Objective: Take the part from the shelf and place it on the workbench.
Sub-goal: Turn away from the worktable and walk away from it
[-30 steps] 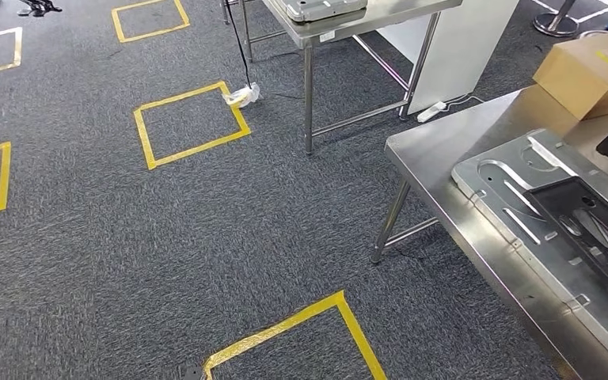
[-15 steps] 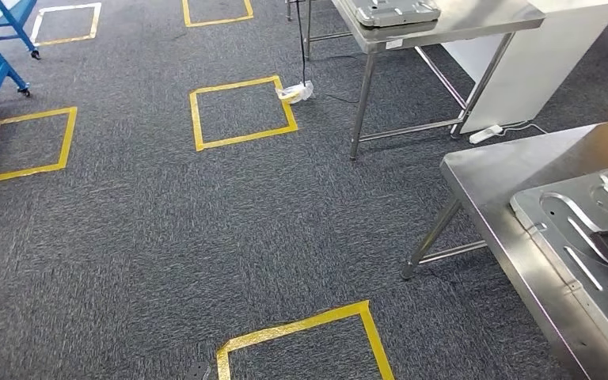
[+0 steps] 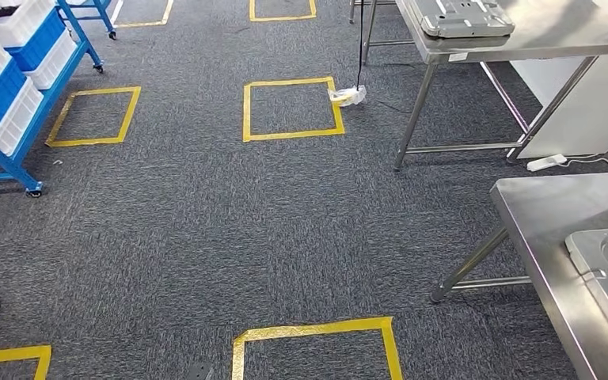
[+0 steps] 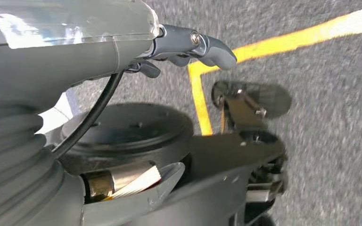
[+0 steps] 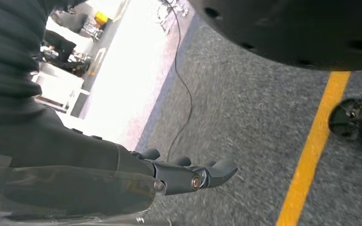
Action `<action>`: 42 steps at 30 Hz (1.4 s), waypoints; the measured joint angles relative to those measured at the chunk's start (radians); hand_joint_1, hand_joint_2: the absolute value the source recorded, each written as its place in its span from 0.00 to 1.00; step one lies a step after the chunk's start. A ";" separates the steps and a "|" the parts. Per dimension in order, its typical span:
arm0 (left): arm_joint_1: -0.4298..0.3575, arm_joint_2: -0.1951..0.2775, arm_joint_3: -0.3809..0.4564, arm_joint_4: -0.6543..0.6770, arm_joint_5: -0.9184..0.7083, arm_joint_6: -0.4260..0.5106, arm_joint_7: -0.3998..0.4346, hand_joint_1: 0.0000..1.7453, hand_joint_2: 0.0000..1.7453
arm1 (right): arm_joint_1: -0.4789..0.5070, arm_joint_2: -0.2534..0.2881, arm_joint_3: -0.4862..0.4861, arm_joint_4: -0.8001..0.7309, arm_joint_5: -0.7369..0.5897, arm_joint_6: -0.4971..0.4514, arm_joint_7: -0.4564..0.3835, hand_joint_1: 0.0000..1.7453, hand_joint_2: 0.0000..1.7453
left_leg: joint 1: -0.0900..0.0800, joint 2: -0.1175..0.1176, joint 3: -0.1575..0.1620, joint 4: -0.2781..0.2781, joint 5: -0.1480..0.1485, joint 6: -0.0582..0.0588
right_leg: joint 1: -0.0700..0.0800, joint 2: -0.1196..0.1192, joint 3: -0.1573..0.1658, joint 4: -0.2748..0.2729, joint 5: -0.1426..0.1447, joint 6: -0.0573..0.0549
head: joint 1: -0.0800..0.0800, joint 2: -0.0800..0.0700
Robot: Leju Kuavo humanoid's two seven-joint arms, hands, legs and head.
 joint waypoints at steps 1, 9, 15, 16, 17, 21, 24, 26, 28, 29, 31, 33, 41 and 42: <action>-0.001 0.000 -0.001 0.000 0.000 0.000 0.000 0.00 1.00 | -0.001 0.001 0.000 0.000 0.001 -0.001 0.000 0.00 1.00 | 0.000 0.026 -0.015 0.030 -0.021 -0.004 | -0.001 -0.012 0.001 -0.004 0.002 -0.007 | -0.001 0.000; -0.005 0.001 -0.005 0.000 0.001 0.001 0.002 0.00 1.00 | 0.000 0.001 0.000 0.004 0.001 -0.006 0.004 0.00 1.00 | 0.005 0.134 -0.034 0.093 -0.033 -0.012 | 0.008 -0.122 0.006 -0.004 -0.007 -0.012 | -0.003 0.000; -0.012 0.002 -0.018 0.000 0.003 0.015 0.016 0.00 1.00 | -0.010 0.002 0.000 0.004 0.002 -0.014 0.015 0.00 1.00 | -0.005 0.133 0.022 -0.030 0.006 0.017 | 0.008 -0.156 0.021 -0.005 -0.021 0.021 | -0.001 0.000; -0.013 0.002 -0.020 0.000 0.004 0.016 0.018 0.00 1.00 | -0.011 0.002 0.000 0.004 0.002 -0.014 0.015 0.00 1.00 | -0.003 0.122 0.026 -0.037 0.011 0.023 | 0.007 -0.131 0.014 0.017 -0.038 0.025 | -0.001 0.000; -0.015 0.002 -0.021 0.000 0.005 0.016 0.019 0.00 1.00 | -0.011 0.002 0.000 0.004 0.003 -0.014 0.014 0.00 1.00 | 0.000 0.112 0.029 -0.041 0.016 0.028 | 0.005 -0.100 -0.003 0.059 -0.064 0.028 | 0.000 0.000; -0.020 0.002 -0.027 0.000 0.014 0.013 0.021 0.00 1.00 | -0.009 0.001 0.000 0.004 0.007 -0.014 0.014 0.00 1.00 | -0.003 0.061 0.027 -0.039 0.018 0.036 | 0.005 -0.034 -0.110 0.267 -0.137 0.031 | 0.001 0.000; -0.020 0.002 -0.031 0.000 0.020 0.012 0.021 0.00 1.00 | -0.008 0.001 0.000 0.005 0.008 -0.012 0.013 0.00 1.00 | -0.001 0.015 0.028 -0.029 0.013 0.031 | 0.000 -0.004 -0.063 0.131 -0.037 0.029 | 0.001 0.000; -0.021 0.002 -0.034 0.000 0.021 0.012 0.020 0.00 1.00 | -0.007 0.001 0.000 0.006 0.008 -0.011 0.012 0.00 1.00 | -0.002 -0.011 0.021 -0.017 0.007 0.021 | -0.004 0.036 -0.024 0.031 -0.001 0.026 | 0.001 0.000; -0.019 0.002 -0.037 0.000 0.021 0.012 0.019 0.00 1.00 | -0.009 0.001 0.000 0.006 0.008 -0.011 0.012 0.00 1.00 | -0.001 -0.033 0.011 -0.013 0.006 0.010 | -0.002 0.042 -0.016 0.010 -0.003 0.020 | 0.000 0.000; -0.017 0.002 -0.039 0.000 0.021 0.012 0.018 0.00 1.00 | -0.011 0.002 0.000 0.006 0.008 -0.011 0.012 0.00 1.00 | 0.000 -0.042 0.009 -0.014 0.006 0.004 | -0.003 0.029 -0.014 0.008 -0.001 0.014 | 0.000 0.000; -0.013 0.003 -0.040 0.000 0.021 0.013 0.018 0.00 1.00 | -0.012 0.003 0.000 0.006 0.008 -0.010 0.011 0.00 1.00 | 0.000 -0.011 -0.005 0.012 -0.013 -0.006 | -0.005 0.003 -0.005 -0.003 0.003 -0.001 | -0.002 0.000; -0.016 0.004 -0.043 0.000 0.021 0.014 0.018 0.00 1.00 | -0.009 0.004 0.000 0.006 0.008 -0.010 0.011 0.00 1.00 | 0.000 0.053 -0.051 0.108 -0.069 -0.015 | -0.002 -0.027 0.000 -0.010 0.004 -0.011 | -0.005 0.000; -0.022 0.004 -0.046 0.000 0.024 0.016 0.022 0.00 1.00 | -0.009 0.004 0.001 0.006 0.009 -0.012 0.012 0.00 1.00 | 0.001 0.165 -0.008 0.024 0.000 -0.012 | 0.008 -0.132 0.019 -0.006 -0.018 -0.002 | -0.007 0.000; -0.025 0.004 -0.046 0.000 0.025 0.016 0.024 0.00 1.00 | -0.010 0.004 0.001 0.006 0.010 -0.012 0.013 0.00 1.00 | -0.003 0.181 0.006 -0.003 0.006 -0.007 | 0.010 -0.142 0.023 -0.006 -0.021 0.003 | -0.006 0.000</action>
